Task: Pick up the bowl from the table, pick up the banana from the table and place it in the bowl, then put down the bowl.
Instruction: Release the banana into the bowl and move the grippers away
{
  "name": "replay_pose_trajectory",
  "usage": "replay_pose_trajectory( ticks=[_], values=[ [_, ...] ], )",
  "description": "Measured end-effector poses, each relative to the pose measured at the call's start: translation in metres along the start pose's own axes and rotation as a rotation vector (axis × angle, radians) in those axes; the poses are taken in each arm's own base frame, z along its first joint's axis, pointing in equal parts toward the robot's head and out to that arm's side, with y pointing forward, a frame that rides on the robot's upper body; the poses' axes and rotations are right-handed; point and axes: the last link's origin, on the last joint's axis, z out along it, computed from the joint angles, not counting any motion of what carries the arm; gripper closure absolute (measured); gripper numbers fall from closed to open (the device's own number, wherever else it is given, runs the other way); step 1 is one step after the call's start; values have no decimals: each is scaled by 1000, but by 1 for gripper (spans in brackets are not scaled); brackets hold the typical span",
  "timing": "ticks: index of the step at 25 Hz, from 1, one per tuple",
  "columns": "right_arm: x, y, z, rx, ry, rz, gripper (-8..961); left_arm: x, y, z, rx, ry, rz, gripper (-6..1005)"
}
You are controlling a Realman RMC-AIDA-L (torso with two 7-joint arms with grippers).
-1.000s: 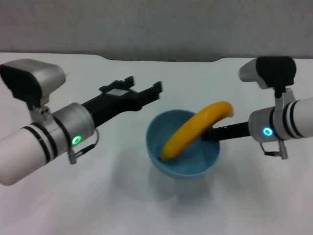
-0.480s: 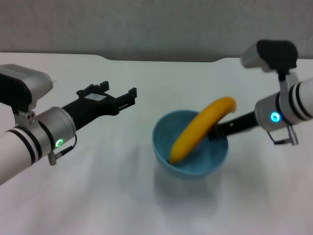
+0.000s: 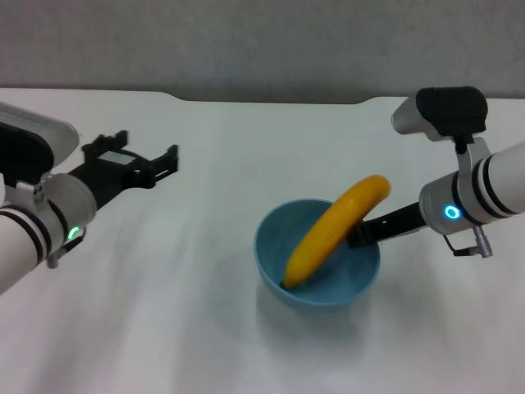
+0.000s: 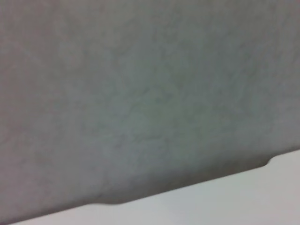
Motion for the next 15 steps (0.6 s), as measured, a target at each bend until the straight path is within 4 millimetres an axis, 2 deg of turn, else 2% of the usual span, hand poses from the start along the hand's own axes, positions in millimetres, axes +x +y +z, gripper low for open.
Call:
replay_pose_trajectory(
  ticks=[15],
  values=[
    [14, -11, 3, 23, 32, 23, 920, -8, -25, -7, 111, -25, -63, 108]
  ],
)
